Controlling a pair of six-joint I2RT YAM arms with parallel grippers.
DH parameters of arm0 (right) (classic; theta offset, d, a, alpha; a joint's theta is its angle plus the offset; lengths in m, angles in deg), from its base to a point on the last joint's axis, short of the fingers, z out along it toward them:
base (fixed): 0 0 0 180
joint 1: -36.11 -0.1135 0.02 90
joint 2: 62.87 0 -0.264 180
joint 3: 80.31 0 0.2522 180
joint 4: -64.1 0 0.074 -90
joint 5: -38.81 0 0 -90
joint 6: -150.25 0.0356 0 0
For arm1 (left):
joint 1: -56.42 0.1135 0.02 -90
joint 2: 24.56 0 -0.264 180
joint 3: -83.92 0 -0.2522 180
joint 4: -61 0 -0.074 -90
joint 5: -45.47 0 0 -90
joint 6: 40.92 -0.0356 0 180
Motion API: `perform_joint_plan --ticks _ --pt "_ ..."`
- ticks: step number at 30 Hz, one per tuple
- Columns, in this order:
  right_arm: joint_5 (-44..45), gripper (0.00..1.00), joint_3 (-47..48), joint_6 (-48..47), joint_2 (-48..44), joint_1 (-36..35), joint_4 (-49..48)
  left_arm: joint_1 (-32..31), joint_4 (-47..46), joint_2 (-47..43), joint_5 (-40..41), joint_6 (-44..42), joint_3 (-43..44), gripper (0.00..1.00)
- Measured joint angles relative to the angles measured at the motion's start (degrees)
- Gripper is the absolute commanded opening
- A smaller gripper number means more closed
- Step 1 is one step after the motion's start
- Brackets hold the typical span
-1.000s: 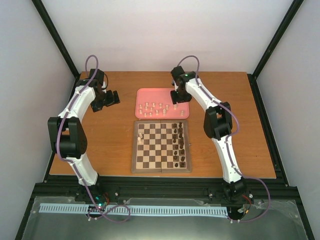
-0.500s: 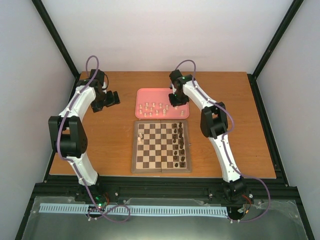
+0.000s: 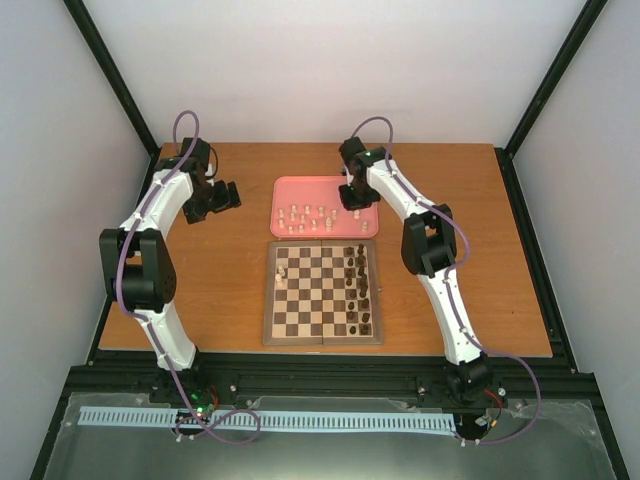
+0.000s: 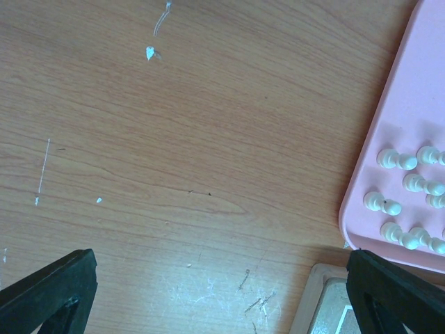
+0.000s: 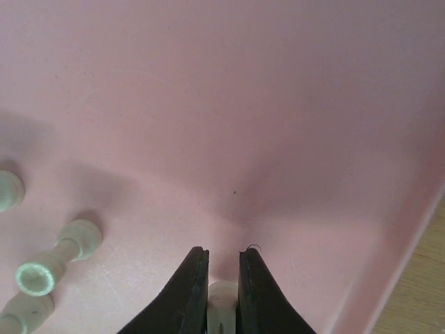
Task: Set up the chess pieces on the board
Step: Pick up the chess piece from the storage box.
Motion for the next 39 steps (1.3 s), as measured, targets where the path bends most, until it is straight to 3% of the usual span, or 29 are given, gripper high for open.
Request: perform_joint_plan --ticks 10,16,23,30,39 --pt "0.39 0.04 2.45 0.02 -10.23 -1.6 -0.07 0.0 0.0 -0.17 0.07 0.0 0.07 1.0" --pt "-4.17 0.04 2.36 0.02 -17.11 -10.78 -3.39 0.0 -0.02 -0.87 0.11 0.0 0.04 1.0" --pt "-8.81 0.04 -4.68 -0.02 -17.35 -22.25 -6.21 0.0 -0.15 -1.6 0.28 0.02 -0.24 1.0" --pt "-8.02 0.04 -10.25 -0.04 -16.39 -23.8 -6.64 0.0 -0.63 -2.67 0.26 0.02 -2.05 1.0" --pt "-7.21 0.03 -10.29 -0.07 -14.03 -25.86 -7.26 0.0 -1.64 -3.74 -0.02 0.26 -3.78 1.0"
